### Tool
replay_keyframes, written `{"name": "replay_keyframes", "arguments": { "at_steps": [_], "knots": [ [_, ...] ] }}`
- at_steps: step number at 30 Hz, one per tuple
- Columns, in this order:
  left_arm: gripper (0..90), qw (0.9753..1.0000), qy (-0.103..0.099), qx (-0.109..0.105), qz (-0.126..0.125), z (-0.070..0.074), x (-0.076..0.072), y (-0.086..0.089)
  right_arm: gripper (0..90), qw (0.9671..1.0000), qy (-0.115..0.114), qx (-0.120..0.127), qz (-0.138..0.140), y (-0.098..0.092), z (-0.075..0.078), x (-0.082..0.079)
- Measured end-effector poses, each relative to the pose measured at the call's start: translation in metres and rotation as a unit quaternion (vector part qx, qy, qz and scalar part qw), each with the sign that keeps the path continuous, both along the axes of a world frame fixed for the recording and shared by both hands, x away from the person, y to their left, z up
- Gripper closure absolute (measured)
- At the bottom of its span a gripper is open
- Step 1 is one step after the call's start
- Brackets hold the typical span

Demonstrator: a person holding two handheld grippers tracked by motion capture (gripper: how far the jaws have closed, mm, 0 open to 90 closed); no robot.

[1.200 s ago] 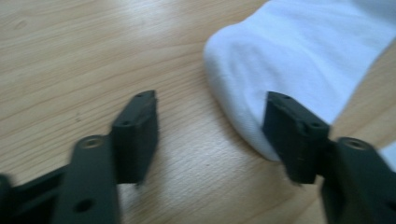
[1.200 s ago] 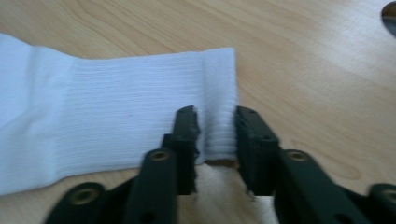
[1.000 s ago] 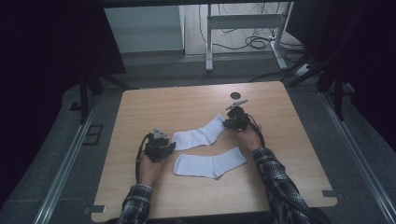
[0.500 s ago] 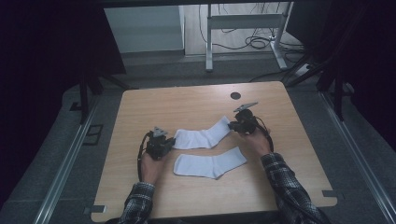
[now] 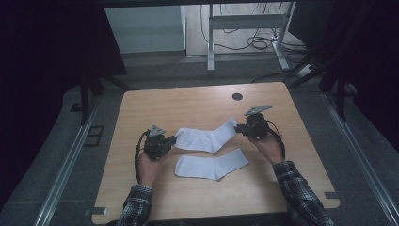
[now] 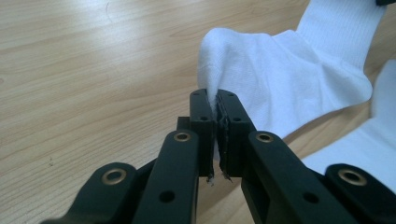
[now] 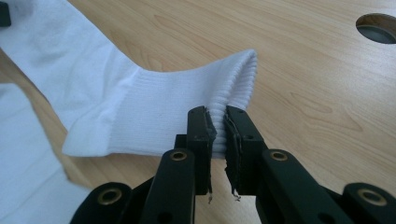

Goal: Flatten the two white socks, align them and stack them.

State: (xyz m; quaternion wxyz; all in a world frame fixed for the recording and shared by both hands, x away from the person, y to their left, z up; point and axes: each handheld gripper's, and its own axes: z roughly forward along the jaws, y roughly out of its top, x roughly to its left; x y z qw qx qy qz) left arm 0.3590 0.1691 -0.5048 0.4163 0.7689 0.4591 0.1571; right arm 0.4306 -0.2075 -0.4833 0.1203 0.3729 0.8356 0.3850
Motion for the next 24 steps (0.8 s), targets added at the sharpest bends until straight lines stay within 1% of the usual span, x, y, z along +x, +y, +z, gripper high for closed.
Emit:
{"name": "replay_keyframes", "arguments": {
  "at_steps": [4,7,10,16,21,24],
  "knots": [
    [85.6,1.0,0.002,-0.006,-0.006,0.006,-0.006,0.0,79.8,1.0,0.001,0.004,0.005,-0.005,0.003,-0.008],
    [85.5,0.9999,0.003,-0.005,-0.013,0.009,-0.012,0.0,79.8,0.9999,0.001,0.008,0.008,-0.007,0.006,-0.015],
    [85.4,0.9998,0.0,0.004,-0.021,0.012,-0.02,0.0,79.8,0.9999,0.003,0.013,0.01,-0.01,0.009,-0.023],
    [85.3,0.9995,-0.008,0.007,-0.028,0.017,-0.035,0.001,79.8,0.9996,-0.001,0.022,0.015,-0.016,0.015,-0.039],
    [85.3,0.999,-0.009,0.023,-0.038,0.016,-0.047,-0.003,79.8,0.9994,0.006,0.029,0.018,-0.02,0.016,-0.051],
    [85.3,0.9987,-0.006,0.027,-0.042,0.014,-0.054,-0.004,79.8,0.9992,0.013,0.029,0.023,-0.021,0.014,-0.059]
  ]
}}
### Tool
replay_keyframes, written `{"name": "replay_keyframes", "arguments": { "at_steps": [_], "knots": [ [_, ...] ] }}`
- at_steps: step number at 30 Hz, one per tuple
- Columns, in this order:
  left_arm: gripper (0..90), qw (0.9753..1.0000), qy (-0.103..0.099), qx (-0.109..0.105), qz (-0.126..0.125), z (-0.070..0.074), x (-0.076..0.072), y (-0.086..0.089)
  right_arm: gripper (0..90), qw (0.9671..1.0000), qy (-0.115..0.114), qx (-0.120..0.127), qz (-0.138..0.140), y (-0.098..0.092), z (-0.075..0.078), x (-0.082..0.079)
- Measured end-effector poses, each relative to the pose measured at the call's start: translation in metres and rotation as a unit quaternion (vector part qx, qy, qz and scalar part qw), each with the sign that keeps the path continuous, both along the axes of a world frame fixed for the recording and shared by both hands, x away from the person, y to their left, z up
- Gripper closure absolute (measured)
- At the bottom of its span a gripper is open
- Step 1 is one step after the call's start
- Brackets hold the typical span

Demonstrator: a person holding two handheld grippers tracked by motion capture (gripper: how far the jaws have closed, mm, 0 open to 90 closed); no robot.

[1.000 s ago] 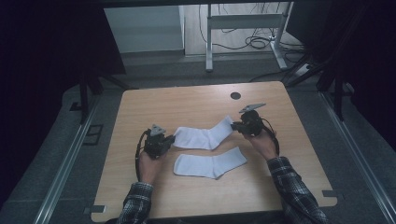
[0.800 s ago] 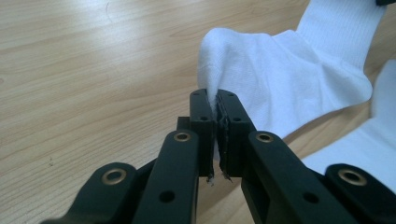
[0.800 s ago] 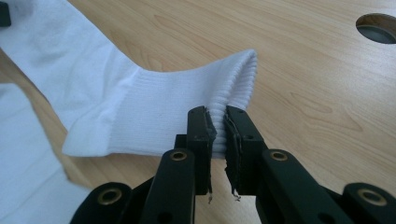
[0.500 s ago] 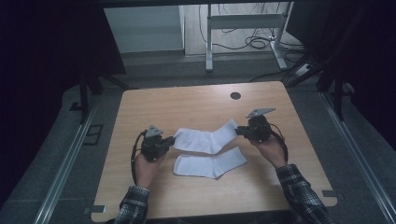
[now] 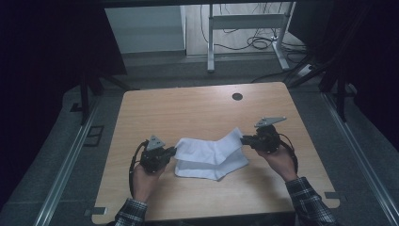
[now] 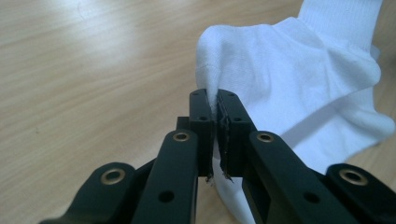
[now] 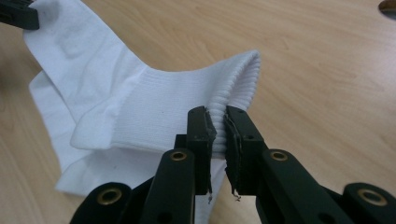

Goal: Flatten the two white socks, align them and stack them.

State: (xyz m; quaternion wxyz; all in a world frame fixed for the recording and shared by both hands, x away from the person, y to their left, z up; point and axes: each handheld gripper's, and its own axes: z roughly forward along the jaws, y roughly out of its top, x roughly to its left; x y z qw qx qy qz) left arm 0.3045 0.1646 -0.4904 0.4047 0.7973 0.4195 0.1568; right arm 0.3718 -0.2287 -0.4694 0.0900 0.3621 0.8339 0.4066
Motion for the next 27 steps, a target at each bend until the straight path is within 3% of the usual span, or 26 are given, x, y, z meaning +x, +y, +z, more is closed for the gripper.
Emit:
{"name": "replay_keyframes", "arguments": {
  "at_steps": [13,16,23,27],
  "knots": [
    [85.2,0.9996,0.008,0.025,-0.013,-0.002,-0.023,-0.004,79.7,0.9997,0.02,-0.008,0.013,-0.004,-0.008,-0.031],
    [85.2,0.9994,0.012,0.03,-0.015,-0.004,-0.025,-0.006,79.6,0.9993,0.027,-0.019,0.015,-0.002,-0.014,-0.034],
    [84.8,0.9969,0.027,0.07,-0.022,-0.012,-0.023,-0.013,79.3,0.9976,0.046,-0.049,0.016,0.003,-0.029,-0.032],
    [83.3,0.9955,0.042,0.082,-0.022,-0.018,-0.02,-0.016,78.0,0.9959,0.051,-0.073,0.014,0.005,-0.035,-0.031]
  ]
}}
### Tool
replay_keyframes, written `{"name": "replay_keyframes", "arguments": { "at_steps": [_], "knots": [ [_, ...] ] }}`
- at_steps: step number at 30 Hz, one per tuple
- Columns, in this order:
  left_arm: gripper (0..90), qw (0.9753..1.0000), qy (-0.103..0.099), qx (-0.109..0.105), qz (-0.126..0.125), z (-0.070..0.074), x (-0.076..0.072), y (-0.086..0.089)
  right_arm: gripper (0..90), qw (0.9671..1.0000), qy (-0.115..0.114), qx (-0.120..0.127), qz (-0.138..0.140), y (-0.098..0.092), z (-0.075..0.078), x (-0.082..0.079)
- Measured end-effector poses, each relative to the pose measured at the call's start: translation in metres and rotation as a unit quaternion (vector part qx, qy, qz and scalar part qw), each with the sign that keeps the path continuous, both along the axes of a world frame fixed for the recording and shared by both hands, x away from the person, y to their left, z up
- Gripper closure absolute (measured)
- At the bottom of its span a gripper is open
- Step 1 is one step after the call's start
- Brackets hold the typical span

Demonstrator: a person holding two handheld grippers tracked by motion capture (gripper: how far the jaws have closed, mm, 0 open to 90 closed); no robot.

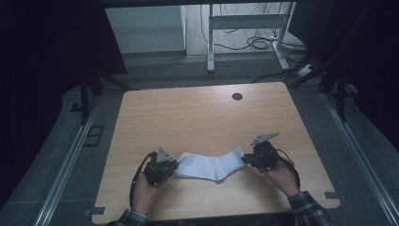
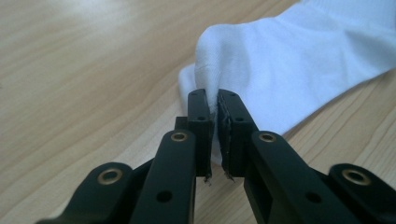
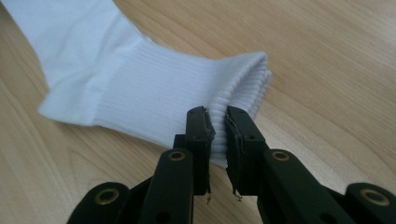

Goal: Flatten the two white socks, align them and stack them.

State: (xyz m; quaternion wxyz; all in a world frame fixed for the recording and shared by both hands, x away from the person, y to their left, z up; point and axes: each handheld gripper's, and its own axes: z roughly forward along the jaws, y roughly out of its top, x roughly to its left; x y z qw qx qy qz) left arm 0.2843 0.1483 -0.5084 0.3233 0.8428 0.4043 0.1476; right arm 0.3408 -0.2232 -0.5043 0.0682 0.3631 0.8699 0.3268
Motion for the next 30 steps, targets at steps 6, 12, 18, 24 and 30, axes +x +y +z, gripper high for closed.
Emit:
{"name": "replay_keyframes", "arguments": {
  "at_steps": [6,12,18,24,30],
  "knots": [
    [72.0,0.9999,0.009,0.009,0.009,-0.004,0.003,-0.001,68.4,0.9998,0.0,-0.022,-0.004,-0.002,-0.004,0.002],
    [49.5,0.9985,-0.029,-0.031,0.034,0.011,0.004,0.002,57.9,0.9991,-0.038,-0.003,-0.019,-0.004,0.011,0.003],
    [47.6,0.9991,-0.017,-0.018,0.035,0.001,0.012,-0.008,54.4,0.9986,-0.047,-0.012,-0.02,0.005,0.003,0.01],
    [47.8,0.9993,0.0,0.007,0.038,-0.009,0.014,-0.011,52.7,0.9986,-0.041,-0.029,-0.017,0.008,-0.009,0.014],
    [47.9,0.9991,0.017,0.024,0.032,-0.019,0.016,-0.011,49.7,0.999,-0.026,-0.031,-0.017,0.007,-0.017,0.017]
  ]
}}
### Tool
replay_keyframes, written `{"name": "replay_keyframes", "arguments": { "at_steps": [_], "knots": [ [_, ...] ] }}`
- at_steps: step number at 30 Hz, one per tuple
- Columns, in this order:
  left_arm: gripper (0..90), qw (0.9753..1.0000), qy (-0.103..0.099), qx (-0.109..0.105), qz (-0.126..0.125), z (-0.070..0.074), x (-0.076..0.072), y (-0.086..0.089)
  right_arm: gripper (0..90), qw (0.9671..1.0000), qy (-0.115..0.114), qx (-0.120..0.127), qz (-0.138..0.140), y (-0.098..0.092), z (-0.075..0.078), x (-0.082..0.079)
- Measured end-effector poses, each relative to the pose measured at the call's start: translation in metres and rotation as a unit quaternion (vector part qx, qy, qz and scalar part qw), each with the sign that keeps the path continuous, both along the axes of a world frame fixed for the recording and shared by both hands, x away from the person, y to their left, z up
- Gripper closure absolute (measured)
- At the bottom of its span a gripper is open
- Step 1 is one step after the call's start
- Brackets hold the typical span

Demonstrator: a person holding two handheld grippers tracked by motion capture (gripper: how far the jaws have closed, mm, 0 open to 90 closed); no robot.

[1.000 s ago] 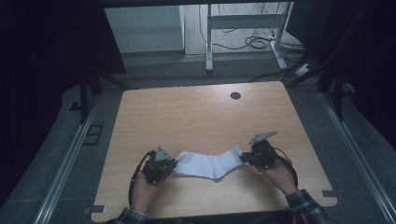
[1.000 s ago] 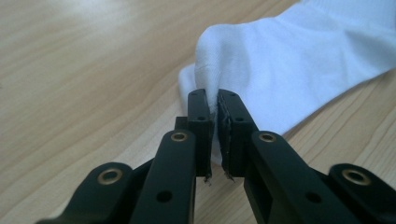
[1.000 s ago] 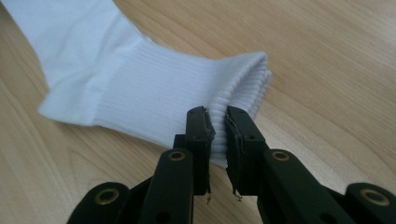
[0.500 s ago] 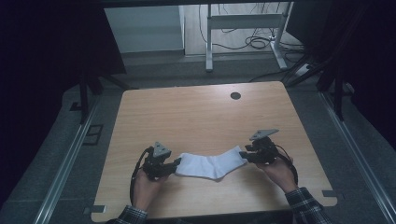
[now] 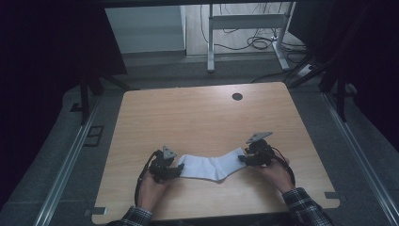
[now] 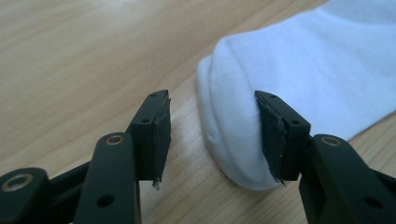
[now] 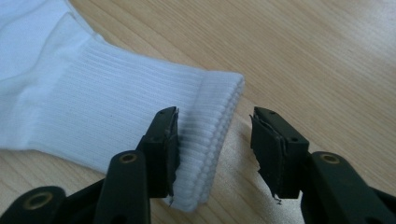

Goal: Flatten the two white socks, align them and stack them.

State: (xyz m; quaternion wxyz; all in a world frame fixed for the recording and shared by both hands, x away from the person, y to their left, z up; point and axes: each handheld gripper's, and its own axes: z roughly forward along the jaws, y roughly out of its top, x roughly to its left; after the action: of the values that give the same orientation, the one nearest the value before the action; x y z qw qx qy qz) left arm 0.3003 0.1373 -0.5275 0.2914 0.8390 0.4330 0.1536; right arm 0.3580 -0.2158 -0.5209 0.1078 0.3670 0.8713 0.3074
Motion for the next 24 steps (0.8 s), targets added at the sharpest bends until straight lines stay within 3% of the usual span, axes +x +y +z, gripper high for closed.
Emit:
{"name": "replay_keyframes", "arguments": {
  "at_steps": [5,9,15,20,24],
  "knots": [
    [52.4,0.9998,-0.001,-0.02,-0.007,-0.003,-0.0003,-0.0001,52.0,0.9997,0.014,0.018,0.003,-0.0048,-0.0031,0.0031],
    [61.9,0.9988,0.01,-0.047,-0.012,-0.0052,0.001,0.0031,66.9,0.9992,0.024,0.03,0.009,-0.0034,-0.003,0.001],
    [76.1,0.9976,0.023,-0.06,-0.027,-0.0048,0.0023,0.0015,75.6,0.9988,0.04,0.028,0.001,0.0005,-0.0009,0.0009],
    [80.0,0.9966,0.03,-0.071,-0.028,-0.0048,0.0057,0.0027,77.5,0.9991,0.038,0.017,0.001,0.0034,0.0013,0.0001],
    [82.0,0.9981,0.017,-0.055,-0.02,-0.0008,0.0091,0.0017,78.5,0.9994,0.031,0.012,0.002,0.0047,0.0039,0.0011]
  ]
}}
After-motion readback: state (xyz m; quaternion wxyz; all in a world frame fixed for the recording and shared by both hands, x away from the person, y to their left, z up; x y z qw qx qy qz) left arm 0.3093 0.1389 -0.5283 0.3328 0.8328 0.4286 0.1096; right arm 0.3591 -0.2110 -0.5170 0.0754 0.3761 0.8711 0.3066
